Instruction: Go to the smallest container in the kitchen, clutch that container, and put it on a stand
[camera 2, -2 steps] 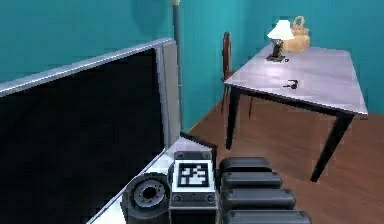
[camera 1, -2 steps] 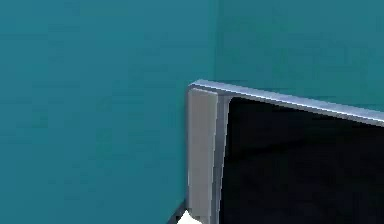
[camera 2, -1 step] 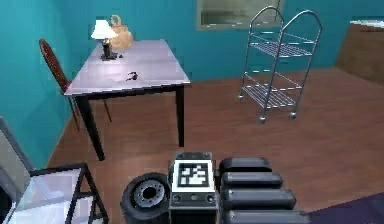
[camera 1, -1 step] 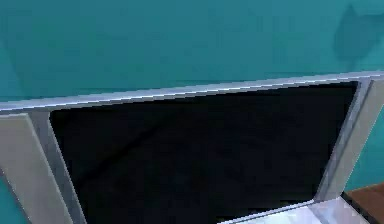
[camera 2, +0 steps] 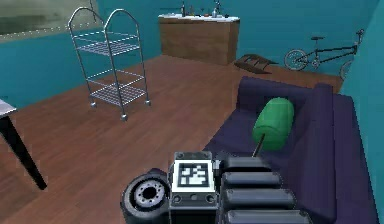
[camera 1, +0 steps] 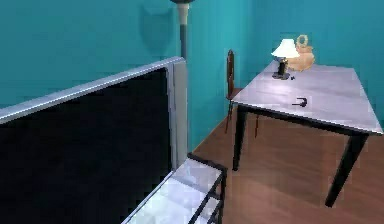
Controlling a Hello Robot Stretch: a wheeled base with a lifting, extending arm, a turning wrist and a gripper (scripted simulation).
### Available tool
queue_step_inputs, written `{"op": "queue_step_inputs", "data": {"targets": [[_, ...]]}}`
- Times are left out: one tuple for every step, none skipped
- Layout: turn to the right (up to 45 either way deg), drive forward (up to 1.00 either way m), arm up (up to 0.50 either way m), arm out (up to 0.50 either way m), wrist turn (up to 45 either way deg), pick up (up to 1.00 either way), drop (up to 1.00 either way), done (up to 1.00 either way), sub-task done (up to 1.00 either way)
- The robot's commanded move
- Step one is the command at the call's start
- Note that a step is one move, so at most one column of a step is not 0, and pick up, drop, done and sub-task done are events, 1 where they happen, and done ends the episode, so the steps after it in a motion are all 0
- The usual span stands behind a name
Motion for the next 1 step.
{"op": "queue_step_inputs", "data": {"targets": [[33.0, 0.00, 0.00, 0.00, 0.0, 0.00, 0.00, 0.00, 0.00]]}}
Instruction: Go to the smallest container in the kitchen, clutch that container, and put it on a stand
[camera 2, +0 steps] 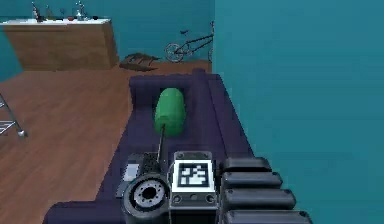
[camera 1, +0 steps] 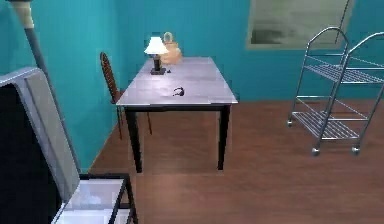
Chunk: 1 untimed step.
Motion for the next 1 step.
{"op": "queue_step_inputs", "data": {"targets": [[-45.0, 0.00, 0.00, 0.00, 0.0, 0.00, 0.00, 0.00, 0.00]]}}
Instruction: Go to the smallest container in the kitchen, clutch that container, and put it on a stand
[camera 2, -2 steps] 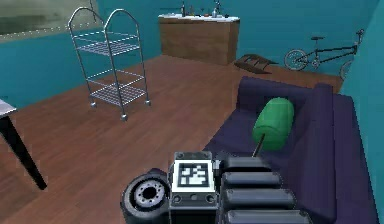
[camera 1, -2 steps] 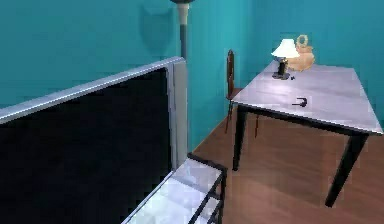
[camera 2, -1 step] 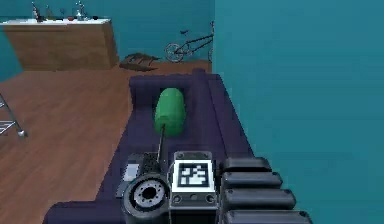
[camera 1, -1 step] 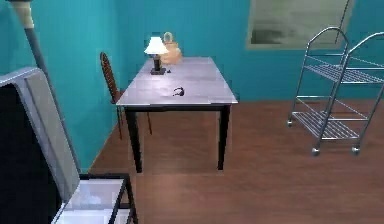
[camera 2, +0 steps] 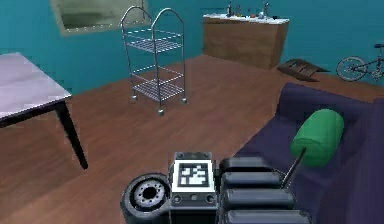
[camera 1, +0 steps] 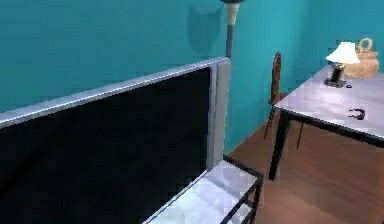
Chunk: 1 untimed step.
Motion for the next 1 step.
{"op": "queue_step_inputs", "data": {"targets": [[-45.0, 0.00, 0.00, 0.00, 0.0, 0.00, 0.00, 0.00, 0.00]]}}
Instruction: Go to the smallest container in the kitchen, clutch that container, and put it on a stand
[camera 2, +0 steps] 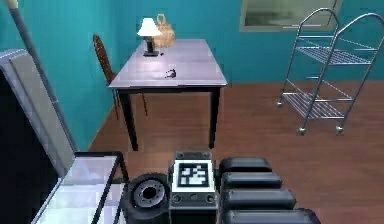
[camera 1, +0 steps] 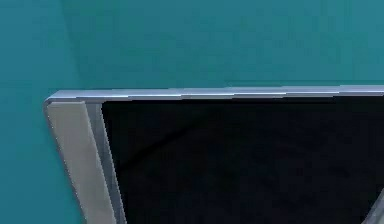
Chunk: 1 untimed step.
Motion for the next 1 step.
{"op": "queue_step_inputs", "data": {"targets": [[-45.0, 0.00, 0.00, 0.00, 0.0, 0.00, 0.00, 0.00, 0.00]]}}
